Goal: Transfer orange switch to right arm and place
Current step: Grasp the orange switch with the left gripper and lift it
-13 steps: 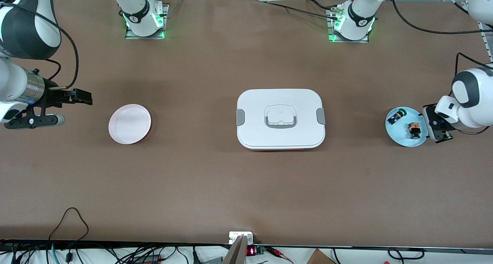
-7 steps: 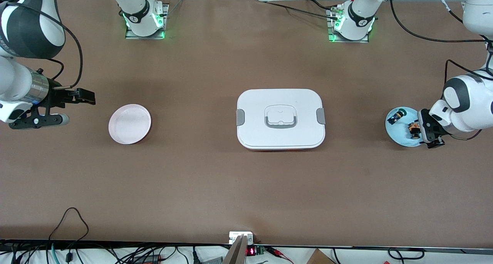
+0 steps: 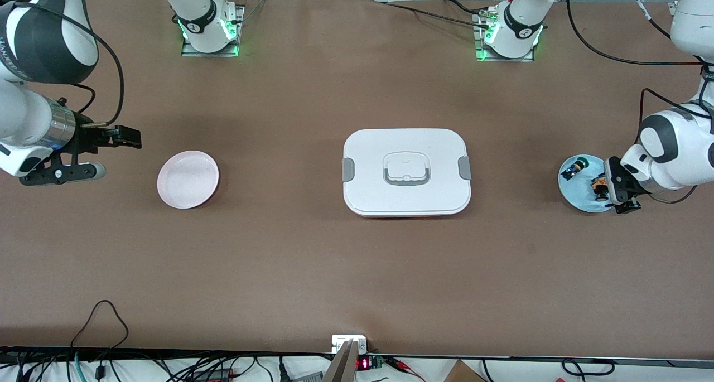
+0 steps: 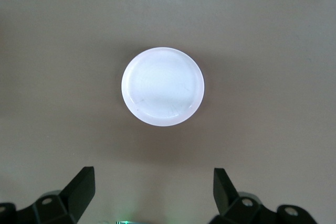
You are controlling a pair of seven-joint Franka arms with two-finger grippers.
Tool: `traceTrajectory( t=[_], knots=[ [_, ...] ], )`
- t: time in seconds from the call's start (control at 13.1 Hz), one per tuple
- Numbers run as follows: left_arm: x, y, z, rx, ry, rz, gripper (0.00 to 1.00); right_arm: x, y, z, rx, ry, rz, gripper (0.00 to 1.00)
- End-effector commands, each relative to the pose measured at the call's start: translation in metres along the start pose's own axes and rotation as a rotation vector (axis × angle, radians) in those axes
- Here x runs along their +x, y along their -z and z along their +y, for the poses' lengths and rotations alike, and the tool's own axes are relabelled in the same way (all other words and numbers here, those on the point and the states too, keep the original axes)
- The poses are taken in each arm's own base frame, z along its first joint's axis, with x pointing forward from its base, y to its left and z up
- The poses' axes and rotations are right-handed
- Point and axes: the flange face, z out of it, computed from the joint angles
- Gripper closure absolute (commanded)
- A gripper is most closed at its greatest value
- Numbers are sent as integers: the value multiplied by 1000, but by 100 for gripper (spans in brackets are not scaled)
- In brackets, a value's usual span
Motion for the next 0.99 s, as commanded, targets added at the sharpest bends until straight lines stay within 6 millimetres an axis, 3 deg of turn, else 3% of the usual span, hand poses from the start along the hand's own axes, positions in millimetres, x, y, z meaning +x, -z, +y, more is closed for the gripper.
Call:
traceTrajectory(
  t=[0.0,0.08,0.15,0.31,0.53,0.61,0.69,0.92],
  knots=[
    [-5,-3,3,12,-7,24,0,-6,22,-3,66,0,28,0],
    [-1,-4,2,11,-14,30,0,-8,25,2,110,-14,34,0],
    [-5,-5,3,12,-9,31,1,-10,25,21,181,-53,44,0],
    [-5,-8,4,6,-7,33,10,-9,24,30,304,-68,60,0],
    [-1,-10,2,7,-34,40,20,-10,25,5,443,-19,37,0],
    [-2,-8,1,10,-36,39,30,-9,25,-2,523,-23,30,0],
    [-1,-6,-1,12,-40,39,49,-8,25,-9,596,-18,23,0],
    [-3,5,-7,-9,-74,50,89,-3,20,-31,762,-12,17,0]
  ],
)
